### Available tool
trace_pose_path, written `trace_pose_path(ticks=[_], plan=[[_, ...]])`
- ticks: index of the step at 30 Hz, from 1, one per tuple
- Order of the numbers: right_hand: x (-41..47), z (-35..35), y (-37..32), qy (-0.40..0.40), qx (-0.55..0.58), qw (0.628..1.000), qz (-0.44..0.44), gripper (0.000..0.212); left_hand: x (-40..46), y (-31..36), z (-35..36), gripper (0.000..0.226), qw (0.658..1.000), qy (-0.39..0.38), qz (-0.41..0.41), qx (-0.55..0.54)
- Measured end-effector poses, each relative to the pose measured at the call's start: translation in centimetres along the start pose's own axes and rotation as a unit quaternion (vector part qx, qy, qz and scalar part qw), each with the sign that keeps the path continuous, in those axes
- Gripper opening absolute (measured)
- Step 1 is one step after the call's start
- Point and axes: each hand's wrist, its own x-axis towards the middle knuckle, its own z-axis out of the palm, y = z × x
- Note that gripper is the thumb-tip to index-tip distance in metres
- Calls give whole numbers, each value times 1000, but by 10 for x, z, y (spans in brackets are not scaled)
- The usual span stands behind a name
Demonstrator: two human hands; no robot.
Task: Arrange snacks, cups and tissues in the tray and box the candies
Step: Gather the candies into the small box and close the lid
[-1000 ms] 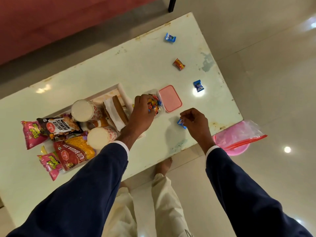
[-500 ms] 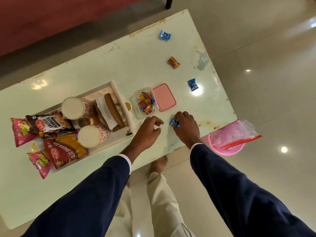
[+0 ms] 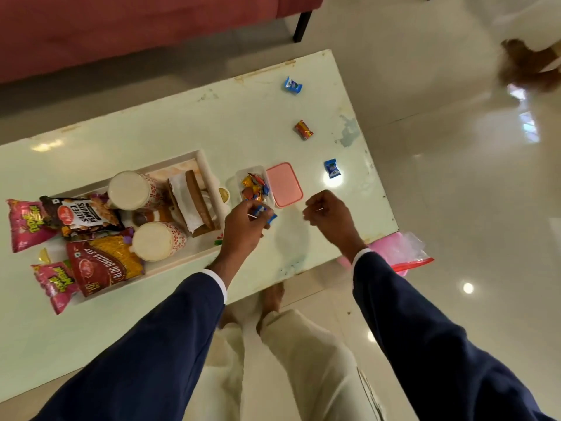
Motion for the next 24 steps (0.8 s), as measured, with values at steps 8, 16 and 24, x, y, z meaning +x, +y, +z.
trace_pose_path(ticks=[8, 16, 24], plan=[[112, -36, 16, 110, -231, 966, -26, 36, 34, -13, -14, 24, 999, 51, -6, 6], [144, -59, -4, -17, -105, 994, 1, 18, 46, 5, 14, 31, 996, 74, -34, -27], [194, -30, -58, -27, -174, 981, -86, 34, 60, 27, 13, 21, 994, 103, 22, 10]])
